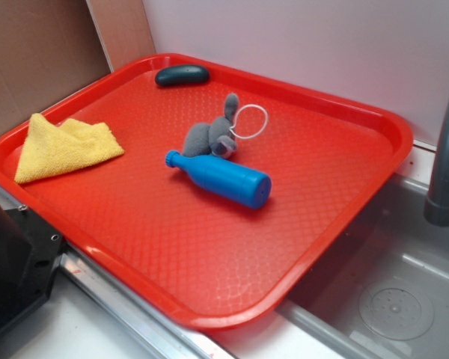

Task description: Grab the blue bottle.

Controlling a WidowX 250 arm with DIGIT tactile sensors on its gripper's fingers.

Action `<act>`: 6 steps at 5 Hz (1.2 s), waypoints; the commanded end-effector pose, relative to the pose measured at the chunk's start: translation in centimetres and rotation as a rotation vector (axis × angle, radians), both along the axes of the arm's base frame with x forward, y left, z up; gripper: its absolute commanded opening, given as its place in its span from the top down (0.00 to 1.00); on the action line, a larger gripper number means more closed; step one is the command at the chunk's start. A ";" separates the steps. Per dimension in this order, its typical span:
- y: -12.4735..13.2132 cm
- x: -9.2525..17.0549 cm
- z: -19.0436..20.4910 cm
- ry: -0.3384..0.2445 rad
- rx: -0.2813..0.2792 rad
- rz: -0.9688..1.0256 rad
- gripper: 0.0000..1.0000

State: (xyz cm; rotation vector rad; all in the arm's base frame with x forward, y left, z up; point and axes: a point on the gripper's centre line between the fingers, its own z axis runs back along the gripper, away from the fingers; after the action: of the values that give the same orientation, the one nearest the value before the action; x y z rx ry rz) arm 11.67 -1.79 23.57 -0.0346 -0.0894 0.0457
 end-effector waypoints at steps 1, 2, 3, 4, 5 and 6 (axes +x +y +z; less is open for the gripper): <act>0.0 0.0 0.0 0.000 0.000 0.000 0.00; -1.1 0.9 -0.9 -0.002 -0.004 -0.189 0.00; -2.5 2.2 -2.4 -0.040 -0.037 -0.440 0.00; -4.2 4.3 -4.6 -0.075 -0.041 -0.666 0.00; -6.2 6.3 -7.0 -0.117 -0.048 -0.916 0.00; -7.7 7.7 -9.2 -0.144 -0.002 -1.039 0.00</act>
State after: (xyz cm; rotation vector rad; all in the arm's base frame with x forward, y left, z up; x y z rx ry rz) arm 19.67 -8.86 13.53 -0.0898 -0.1744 -0.9643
